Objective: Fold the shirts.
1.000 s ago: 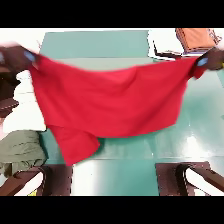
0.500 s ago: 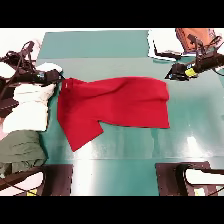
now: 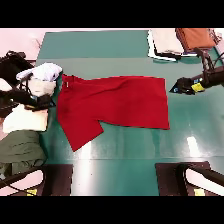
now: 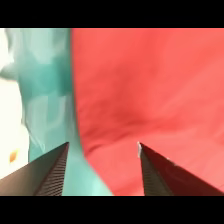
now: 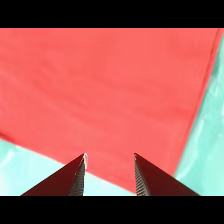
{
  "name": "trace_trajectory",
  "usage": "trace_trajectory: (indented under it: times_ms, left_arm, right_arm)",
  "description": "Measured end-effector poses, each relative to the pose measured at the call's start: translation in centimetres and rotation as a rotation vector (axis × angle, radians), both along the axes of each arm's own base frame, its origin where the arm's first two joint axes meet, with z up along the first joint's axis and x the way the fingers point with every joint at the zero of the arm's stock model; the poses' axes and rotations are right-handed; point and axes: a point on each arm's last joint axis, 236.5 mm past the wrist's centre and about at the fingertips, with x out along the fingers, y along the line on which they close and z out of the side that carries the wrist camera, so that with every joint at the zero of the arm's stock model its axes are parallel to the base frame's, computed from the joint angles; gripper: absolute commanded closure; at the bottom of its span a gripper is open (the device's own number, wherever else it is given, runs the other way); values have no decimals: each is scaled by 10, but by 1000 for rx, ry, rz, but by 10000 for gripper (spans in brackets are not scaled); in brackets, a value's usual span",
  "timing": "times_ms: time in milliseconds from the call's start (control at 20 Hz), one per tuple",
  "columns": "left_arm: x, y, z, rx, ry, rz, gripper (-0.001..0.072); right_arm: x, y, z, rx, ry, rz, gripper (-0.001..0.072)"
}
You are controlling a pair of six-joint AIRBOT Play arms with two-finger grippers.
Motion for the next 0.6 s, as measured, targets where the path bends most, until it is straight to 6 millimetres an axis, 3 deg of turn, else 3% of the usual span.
trace_trajectory:
  times_ms: [150,300,400,500,600]
  left_arm:
    - [-21,-5,-32,-27,62,30,191]
    - [-31,-20,-50,-69,75,42,193]
    - [-31,-33,-54,-89,64,35,403]
    - [-32,-40,-57,-90,62,21,679]
    - [-29,-44,-53,-94,55,2,682]
  right_arm:
    - [-9,8,-3,36,0,-5,365]
    - [-10,16,-1,76,-10,-9,365]
    - [-10,19,0,89,-15,-12,365]
    - [-11,18,0,97,-12,-18,365]
    - [-17,11,-7,102,14,-39,365]
